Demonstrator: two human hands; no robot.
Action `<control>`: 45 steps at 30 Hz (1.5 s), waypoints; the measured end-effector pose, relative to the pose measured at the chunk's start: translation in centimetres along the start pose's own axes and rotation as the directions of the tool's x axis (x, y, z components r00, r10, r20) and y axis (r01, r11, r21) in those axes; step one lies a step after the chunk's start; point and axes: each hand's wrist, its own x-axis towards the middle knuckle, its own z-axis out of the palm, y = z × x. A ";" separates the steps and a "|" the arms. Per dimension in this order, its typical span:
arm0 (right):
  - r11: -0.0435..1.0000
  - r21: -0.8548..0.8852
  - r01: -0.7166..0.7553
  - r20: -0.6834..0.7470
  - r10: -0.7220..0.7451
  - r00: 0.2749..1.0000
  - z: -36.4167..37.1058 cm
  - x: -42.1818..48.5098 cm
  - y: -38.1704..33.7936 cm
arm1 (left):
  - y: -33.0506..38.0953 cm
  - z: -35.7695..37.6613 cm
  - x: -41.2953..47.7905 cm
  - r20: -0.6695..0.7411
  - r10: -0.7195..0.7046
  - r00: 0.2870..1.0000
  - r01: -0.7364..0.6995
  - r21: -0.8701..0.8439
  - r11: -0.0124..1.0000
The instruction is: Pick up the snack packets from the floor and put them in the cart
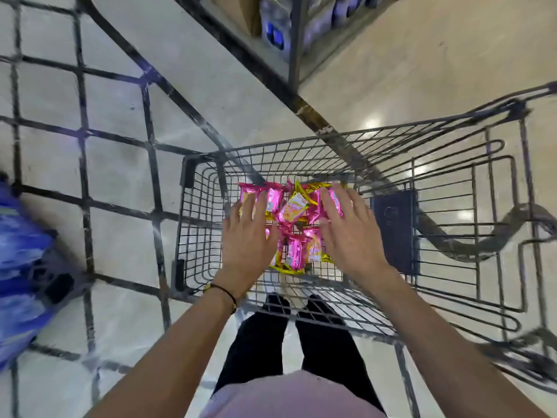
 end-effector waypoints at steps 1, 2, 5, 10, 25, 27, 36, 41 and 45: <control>1.000 -0.021 0.022 -0.025 -0.022 0.999 -1.6 -0.1 -0.8 | 0.2 -1.6 -0.7 -0.047 0.018 0.999 -0.018 0.011 1.000; 0.998 -0.036 0.045 -0.053 -0.047 0.998 -3.3 -0.4 -1.8 | 0.3 -3.4 -1.6 -0.096 0.041 0.995 -0.039 0.026 0.999; 0.994 -0.042 0.099 -0.128 -0.103 0.986 -8.2 -1.5 -4.1 | 0.3 -8.4 -4.5 -0.248 0.062 0.967 -0.053 0.042 0.998; 0.978 -0.025 0.208 -0.213 -0.208 0.954 -13.5 -4.4 -6.2 | -0.5 -14.1 -10.5 -0.439 -0.006 0.899 0.027 0.042 0.999; 0.725 -0.122 0.678 -0.202 -0.687 0.698 -19.8 -12.3 -13.9 | -0.6 -17.3 -36.7 -0.681 -0.381 0.625 0.483 -0.046 0.874; 0.677 -0.109 0.728 -0.207 -0.732 0.649 -19.9 -14.6 -16.2 | -1.1 -16.5 -40.2 -0.706 -0.439 0.556 0.535 -0.100 0.839; 0.418 -0.082 0.905 -0.103 -0.906 0.410 -17.1 -25.4 -28.0 | -4.9 -11.0 -55.4 -0.754 -0.588 0.292 0.692 -0.258 0.675; 0.240 -0.068 0.968 -0.044 -0.970 0.238 -12.6 -34.4 -37.1 | -8.4 -6.4 -67.2 -0.701 -0.700 0.135 0.774 -0.366 0.516; 0.100 -0.036 0.994 0.001 -0.995 0.100 -8.2 -43.8 -44.9 | -11.3 -1.8 -78.2 -0.651 -0.759 0.011 0.817 -0.432 0.382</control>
